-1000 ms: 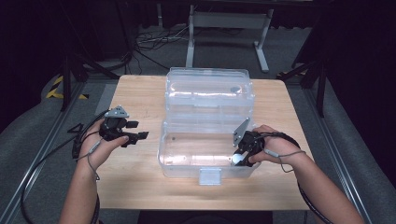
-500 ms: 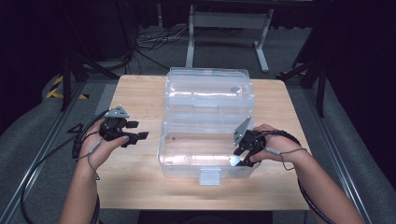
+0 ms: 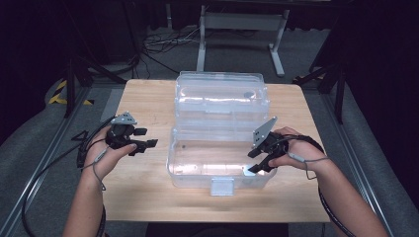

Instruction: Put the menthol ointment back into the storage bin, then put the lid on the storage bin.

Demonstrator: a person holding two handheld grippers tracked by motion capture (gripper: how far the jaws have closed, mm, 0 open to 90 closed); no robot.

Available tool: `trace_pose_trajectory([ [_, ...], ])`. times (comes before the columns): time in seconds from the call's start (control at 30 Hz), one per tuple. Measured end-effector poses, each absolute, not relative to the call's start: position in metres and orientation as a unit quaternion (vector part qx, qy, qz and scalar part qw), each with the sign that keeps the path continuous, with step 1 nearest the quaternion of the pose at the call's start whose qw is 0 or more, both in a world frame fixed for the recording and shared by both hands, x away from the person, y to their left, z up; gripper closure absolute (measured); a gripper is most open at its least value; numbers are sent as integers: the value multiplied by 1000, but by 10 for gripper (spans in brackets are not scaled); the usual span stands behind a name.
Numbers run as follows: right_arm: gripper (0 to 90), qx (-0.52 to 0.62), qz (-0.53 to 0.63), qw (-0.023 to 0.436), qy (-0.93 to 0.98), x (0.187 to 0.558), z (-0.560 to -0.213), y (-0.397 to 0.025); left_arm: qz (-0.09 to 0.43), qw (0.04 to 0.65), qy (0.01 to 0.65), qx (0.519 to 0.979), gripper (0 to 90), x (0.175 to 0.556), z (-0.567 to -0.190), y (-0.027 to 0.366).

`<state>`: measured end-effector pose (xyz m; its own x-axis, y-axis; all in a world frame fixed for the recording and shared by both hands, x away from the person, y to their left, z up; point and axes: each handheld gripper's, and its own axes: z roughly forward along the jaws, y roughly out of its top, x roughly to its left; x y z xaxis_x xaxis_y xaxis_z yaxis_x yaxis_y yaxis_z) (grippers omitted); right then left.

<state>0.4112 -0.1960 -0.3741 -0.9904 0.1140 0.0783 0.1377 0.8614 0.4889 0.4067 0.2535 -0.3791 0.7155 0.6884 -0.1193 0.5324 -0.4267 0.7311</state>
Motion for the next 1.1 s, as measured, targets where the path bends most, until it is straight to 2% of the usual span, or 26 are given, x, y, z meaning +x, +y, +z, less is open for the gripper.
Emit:
trace_pose_trajectory([
  [0.57, 445, -107, -324, -26, -939, 416, -333, -203, 89, 409, 348, 839, 360, 402, -374, 246],
  [1.1, 464, -133, -386, -48, -912, 435, -302, -203, 87, 413, 351, 836, 360, 393, -372, 249],
])
